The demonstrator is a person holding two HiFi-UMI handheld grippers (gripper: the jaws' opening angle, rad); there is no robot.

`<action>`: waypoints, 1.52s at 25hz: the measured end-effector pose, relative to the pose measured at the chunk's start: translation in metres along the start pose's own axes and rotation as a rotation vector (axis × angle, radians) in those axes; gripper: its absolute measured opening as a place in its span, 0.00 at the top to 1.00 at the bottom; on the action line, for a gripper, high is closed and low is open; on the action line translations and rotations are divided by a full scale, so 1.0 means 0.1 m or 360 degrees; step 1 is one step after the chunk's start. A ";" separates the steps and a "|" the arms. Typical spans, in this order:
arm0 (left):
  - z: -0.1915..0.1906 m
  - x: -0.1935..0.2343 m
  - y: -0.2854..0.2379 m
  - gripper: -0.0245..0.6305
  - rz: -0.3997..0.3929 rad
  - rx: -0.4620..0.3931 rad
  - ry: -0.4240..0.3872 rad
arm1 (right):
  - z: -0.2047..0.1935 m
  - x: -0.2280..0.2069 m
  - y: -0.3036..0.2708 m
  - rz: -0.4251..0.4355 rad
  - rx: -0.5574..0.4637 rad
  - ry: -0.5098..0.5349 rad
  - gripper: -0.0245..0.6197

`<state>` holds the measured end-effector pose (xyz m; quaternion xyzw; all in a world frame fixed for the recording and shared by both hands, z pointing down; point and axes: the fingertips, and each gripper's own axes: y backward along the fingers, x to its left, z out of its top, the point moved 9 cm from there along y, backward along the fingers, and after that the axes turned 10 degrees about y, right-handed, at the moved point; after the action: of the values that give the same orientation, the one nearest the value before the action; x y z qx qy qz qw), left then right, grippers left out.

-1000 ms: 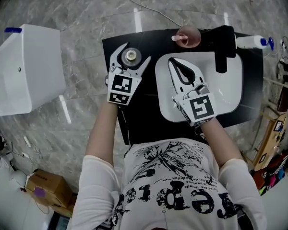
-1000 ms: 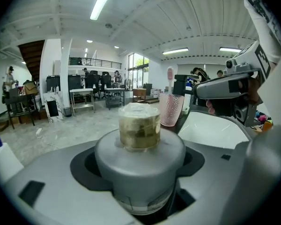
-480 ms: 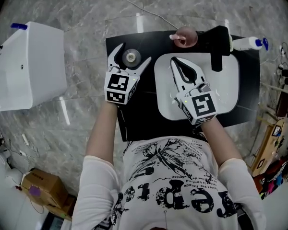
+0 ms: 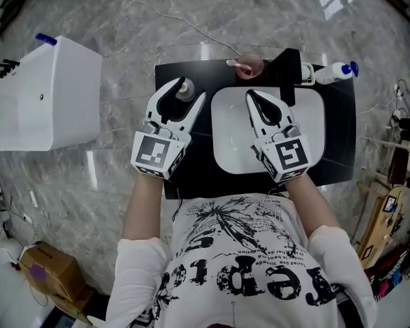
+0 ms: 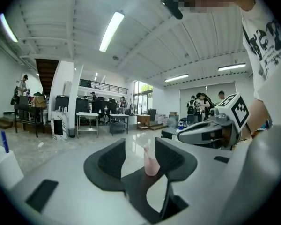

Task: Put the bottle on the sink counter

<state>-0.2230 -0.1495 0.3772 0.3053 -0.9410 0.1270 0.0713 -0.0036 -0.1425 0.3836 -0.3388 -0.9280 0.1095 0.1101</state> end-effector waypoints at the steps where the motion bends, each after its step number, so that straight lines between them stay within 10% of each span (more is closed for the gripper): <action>1: 0.06 -0.08 0.06 0.65 0.0011 -0.0030 0.0004 | 0.04 -0.02 0.07 0.0006 -0.0019 0.0008 0.94; 7: 0.39 -0.60 0.36 0.91 0.0103 -0.0178 -0.0058 | 0.31 -0.18 0.52 0.0027 -0.0153 0.0063 0.94; 18: 0.44 -1.39 0.61 0.94 0.0055 -0.0167 -0.0051 | 0.46 -0.28 1.23 0.0105 -0.0230 0.0110 0.94; 38: 0.54 -1.47 0.68 0.94 0.0085 -0.0182 -0.0073 | 0.58 -0.15 1.31 0.0162 -0.0268 0.0171 0.94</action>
<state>-0.1479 -0.0301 0.2812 0.2782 -0.9560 0.0678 0.0636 0.0706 -0.0618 0.2898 -0.3989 -0.9082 0.0184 0.1253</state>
